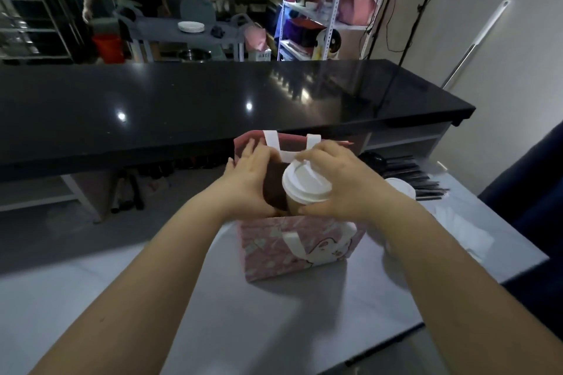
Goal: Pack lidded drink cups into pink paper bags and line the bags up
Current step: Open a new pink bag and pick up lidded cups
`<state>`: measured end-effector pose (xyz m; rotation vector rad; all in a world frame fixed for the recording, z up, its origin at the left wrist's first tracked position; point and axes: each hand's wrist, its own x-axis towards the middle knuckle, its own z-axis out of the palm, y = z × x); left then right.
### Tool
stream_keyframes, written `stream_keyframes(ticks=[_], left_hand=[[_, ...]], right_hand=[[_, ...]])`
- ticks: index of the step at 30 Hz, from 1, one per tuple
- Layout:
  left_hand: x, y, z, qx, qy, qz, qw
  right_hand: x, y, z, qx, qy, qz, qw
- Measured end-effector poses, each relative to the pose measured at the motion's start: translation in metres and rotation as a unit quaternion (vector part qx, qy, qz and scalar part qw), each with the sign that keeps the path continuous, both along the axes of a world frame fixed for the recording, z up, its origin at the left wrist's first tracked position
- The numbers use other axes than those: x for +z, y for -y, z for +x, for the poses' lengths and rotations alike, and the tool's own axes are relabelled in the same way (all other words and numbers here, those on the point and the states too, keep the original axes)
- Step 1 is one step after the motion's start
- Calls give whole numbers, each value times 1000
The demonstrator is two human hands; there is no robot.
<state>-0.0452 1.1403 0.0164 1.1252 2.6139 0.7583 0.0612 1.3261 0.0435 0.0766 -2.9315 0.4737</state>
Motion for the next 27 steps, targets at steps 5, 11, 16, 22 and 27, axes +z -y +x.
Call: stream_keyframes(ticks=[5, 11, 16, 22, 27], left_hand=[[-10, 6, 9, -18, -45, -46, 998], [-14, 16, 22, -40, -85, -130, 987], [-12, 13, 31, -43, -81, -174, 980], [-16, 19, 26, -11, -68, -155, 985], [-18, 19, 28, -16, -76, -128, 989]], right_hand=[[-24, 1, -12, -28, 165, 81, 983], [-40, 8, -42, -87, 266, 83, 956], [-67, 25, -54, -19, 210, 61, 976], [-86, 26, -52, -3, 185, 58, 981], [-91, 29, -44, 10, 185, 40, 982]])
